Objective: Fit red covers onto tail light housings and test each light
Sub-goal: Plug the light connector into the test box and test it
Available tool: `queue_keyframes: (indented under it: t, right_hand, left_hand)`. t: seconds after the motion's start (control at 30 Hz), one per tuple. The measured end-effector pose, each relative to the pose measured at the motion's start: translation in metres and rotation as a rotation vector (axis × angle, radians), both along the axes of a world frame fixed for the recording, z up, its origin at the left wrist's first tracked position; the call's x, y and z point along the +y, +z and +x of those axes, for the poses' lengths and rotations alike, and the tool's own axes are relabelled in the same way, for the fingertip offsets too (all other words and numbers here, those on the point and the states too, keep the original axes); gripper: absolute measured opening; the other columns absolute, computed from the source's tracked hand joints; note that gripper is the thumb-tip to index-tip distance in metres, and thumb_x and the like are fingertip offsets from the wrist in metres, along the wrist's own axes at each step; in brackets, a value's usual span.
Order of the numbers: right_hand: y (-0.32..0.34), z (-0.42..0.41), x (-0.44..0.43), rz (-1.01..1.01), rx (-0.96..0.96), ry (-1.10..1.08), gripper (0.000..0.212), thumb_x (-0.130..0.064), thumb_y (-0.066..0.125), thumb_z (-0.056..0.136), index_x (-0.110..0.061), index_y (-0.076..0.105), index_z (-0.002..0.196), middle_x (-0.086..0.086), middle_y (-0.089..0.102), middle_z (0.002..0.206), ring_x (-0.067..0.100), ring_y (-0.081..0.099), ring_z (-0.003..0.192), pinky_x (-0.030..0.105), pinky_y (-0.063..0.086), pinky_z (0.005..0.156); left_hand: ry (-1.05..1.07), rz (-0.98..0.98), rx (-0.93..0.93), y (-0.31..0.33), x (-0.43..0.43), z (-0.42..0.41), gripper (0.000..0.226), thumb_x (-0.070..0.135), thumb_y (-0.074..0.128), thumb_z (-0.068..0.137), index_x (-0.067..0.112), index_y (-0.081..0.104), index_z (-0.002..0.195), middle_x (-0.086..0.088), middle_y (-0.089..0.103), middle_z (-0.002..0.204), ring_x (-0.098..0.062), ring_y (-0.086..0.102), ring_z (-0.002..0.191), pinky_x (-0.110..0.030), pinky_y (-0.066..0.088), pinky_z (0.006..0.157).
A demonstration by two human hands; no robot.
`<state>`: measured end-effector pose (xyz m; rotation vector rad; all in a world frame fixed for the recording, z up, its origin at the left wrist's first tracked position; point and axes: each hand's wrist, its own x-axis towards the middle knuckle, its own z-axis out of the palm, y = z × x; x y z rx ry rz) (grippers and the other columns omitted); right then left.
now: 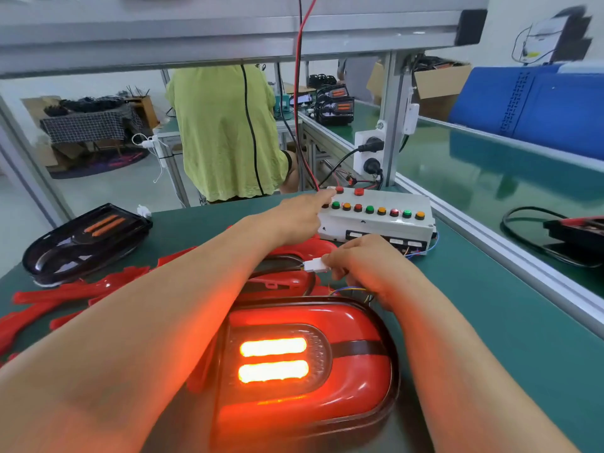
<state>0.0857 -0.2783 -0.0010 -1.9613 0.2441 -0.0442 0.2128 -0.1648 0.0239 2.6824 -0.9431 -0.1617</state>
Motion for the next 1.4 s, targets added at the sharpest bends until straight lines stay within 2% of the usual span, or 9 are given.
queue_keyframes:
  t: [0.13,0.3,0.47,0.6,0.77,0.93,1.07,1.17,1.4]
  right_hand:
    - [0.002,0.0,0.003,-0.012,0.009,0.01,0.022,-0.016,0.07,0.081,0.006,0.071,0.077,0.01,0.06,0.064,0.018,0.048,0.054,0.031,0.04,0.06]
    - [0.004,0.0,0.003,-0.014,0.013,0.011,0.022,-0.014,0.068,0.081,0.008,0.07,0.08,0.009,0.059,0.063,0.018,0.047,0.055,0.031,0.04,0.06]
    - [0.003,0.001,0.003,0.035,0.033,0.006,0.019,-0.013,0.068,0.083,0.006,0.071,0.078,0.002,0.058,0.055,0.012,0.043,0.045,0.025,0.037,0.052]
    - [0.001,0.002,0.003,0.057,0.032,-0.003,0.023,-0.013,0.068,0.083,0.01,0.07,0.083,0.005,0.059,0.056,0.013,0.042,0.046,0.026,0.037,0.053]
    - [0.0,0.006,0.003,-0.014,0.051,-0.016,0.023,-0.015,0.067,0.079,-0.009,0.068,0.057,0.01,0.062,0.061,0.016,0.045,0.048,0.032,0.04,0.063]
    - [0.0,0.005,0.003,-0.047,0.092,-0.011,0.035,-0.018,0.066,0.079,-0.014,0.063,0.044,-0.001,0.05,0.038,0.01,0.039,0.034,0.028,0.038,0.057]
    - [0.002,0.004,0.005,-0.016,0.095,0.007,0.023,-0.014,0.065,0.08,-0.009,0.07,0.059,0.002,0.061,0.052,0.013,0.045,0.044,0.028,0.04,0.061]
    - [0.002,0.003,0.003,0.046,0.078,0.045,0.016,-0.01,0.06,0.082,-0.001,0.073,0.08,-0.001,0.065,0.057,0.008,0.046,0.043,0.019,0.037,0.049]
    - [0.001,0.004,0.004,0.087,0.108,0.029,0.019,-0.006,0.051,0.089,-0.01,0.062,0.074,-0.006,0.06,0.053,0.003,0.044,0.037,0.013,0.03,0.034]
  left_hand:
    - [-0.003,-0.12,0.097,-0.005,0.01,0.001,0.08,-0.011,0.034,0.09,0.025,0.014,0.158,0.007,0.028,0.161,-0.014,0.024,0.148,-0.029,0.019,0.119]
    - [-0.029,-0.093,0.044,-0.008,0.011,0.004,0.076,-0.004,0.04,0.093,0.03,0.017,0.157,0.002,0.028,0.161,-0.018,0.028,0.147,-0.039,0.025,0.118]
    - [-0.142,0.009,-0.205,-0.003,-0.002,0.002,0.071,-0.002,0.043,0.093,0.02,0.022,0.156,-0.005,0.031,0.159,-0.019,0.023,0.147,-0.039,0.021,0.118]
    - [-0.187,0.019,-0.198,0.0,-0.006,0.001,0.077,-0.006,0.042,0.089,0.022,0.018,0.157,0.005,0.042,0.152,-0.016,0.025,0.145,-0.043,0.021,0.117]
    - [-0.2,0.142,-0.258,0.007,-0.012,0.003,0.081,-0.005,0.041,0.087,0.027,0.016,0.156,0.011,0.049,0.147,-0.013,0.026,0.145,-0.042,0.021,0.116]
    - [-0.193,0.183,-0.263,0.012,-0.015,0.003,0.08,-0.004,0.04,0.089,0.031,0.014,0.156,0.013,0.049,0.146,-0.014,0.032,0.143,-0.04,0.024,0.113]
    - [-0.189,0.158,-0.203,0.01,-0.011,0.001,0.08,-0.006,0.042,0.089,0.028,0.014,0.157,0.011,0.045,0.151,-0.017,0.032,0.144,-0.044,0.026,0.114]
    - [-0.186,0.15,-0.164,0.014,-0.011,-0.001,0.078,-0.006,0.04,0.091,0.028,0.015,0.157,0.009,0.042,0.153,-0.019,0.031,0.144,-0.044,0.028,0.113]
    - [-0.294,0.071,-0.058,0.033,-0.049,-0.023,0.08,-0.01,0.033,0.088,0.032,0.021,0.156,0.017,0.041,0.152,-0.012,0.024,0.146,-0.038,0.018,0.121]
